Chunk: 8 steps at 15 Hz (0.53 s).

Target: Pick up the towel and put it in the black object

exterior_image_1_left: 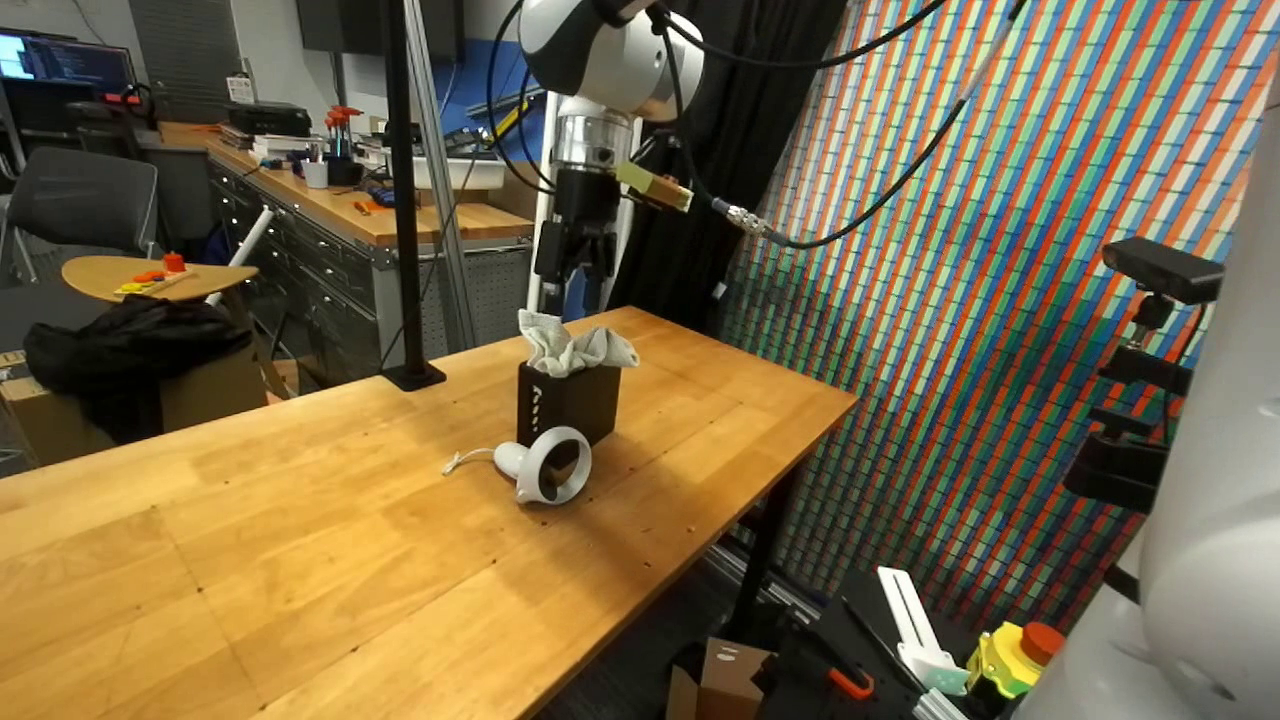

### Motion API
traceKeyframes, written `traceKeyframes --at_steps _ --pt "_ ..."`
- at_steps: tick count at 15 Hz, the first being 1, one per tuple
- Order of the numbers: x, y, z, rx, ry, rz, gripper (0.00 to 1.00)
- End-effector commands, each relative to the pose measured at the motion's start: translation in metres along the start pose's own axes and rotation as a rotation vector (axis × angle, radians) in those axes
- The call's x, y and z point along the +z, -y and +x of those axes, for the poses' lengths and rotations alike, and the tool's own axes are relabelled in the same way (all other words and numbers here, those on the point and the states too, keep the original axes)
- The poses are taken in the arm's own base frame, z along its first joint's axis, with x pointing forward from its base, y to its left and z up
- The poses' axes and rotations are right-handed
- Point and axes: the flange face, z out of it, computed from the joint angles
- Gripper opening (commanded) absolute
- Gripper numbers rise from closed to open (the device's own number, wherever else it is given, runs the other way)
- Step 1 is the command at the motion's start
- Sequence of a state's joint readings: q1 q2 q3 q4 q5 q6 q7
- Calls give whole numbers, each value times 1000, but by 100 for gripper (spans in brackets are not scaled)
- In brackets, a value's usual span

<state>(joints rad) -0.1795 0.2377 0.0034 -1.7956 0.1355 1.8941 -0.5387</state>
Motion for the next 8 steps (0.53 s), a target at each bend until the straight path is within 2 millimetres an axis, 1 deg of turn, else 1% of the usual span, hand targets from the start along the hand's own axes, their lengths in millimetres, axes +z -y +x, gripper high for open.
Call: traceKeyframes --at_steps 1,2,3,4,6,8 --pt "-28 19 -24 4 -27 -80 75" --pt "-34 21 -28 0 -28 -95 73" --pt "-39 22 -30 -3 -26 -112 67" --pt "-42 23 -32 -6 -24 -124 56" --pt "-46 23 -35 -12 -18 -142 42" --pt "-45 21 -36 -19 -10 -152 27"
